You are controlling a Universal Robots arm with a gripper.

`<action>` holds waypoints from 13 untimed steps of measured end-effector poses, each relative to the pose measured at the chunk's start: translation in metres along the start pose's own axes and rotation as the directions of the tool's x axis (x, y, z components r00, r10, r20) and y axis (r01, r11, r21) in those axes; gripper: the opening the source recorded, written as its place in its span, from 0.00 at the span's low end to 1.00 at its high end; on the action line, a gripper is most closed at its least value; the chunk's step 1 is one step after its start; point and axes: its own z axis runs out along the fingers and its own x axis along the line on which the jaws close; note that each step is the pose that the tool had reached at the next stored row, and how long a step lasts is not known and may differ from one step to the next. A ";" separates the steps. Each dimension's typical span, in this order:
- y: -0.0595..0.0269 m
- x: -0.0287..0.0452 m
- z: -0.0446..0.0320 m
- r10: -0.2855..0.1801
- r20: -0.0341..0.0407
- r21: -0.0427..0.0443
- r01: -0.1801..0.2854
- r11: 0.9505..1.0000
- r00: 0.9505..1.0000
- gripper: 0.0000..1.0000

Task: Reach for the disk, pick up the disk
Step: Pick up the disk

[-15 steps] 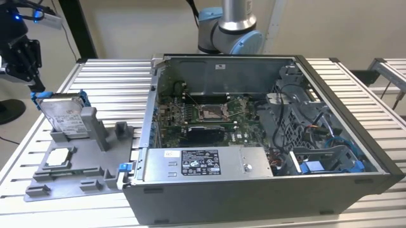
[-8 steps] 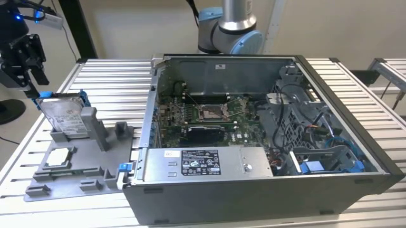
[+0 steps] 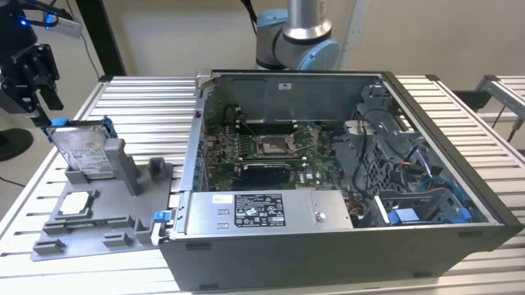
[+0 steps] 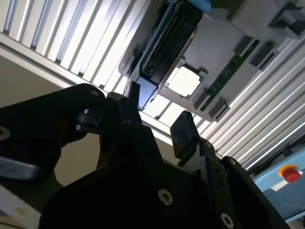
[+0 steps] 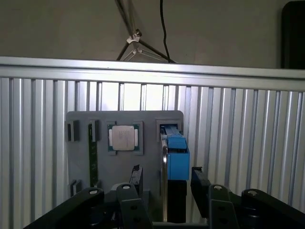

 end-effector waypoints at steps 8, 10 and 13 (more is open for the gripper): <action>-0.0001 0.0000 0.0007 -0.001 0.000 0.000 0.001 1.000 1.000 1.00; 0.0000 -0.0005 0.0024 -0.001 0.000 0.000 0.001 1.000 1.000 1.00; -0.0001 -0.0014 0.0064 -0.001 0.000 0.000 0.001 1.000 1.000 1.00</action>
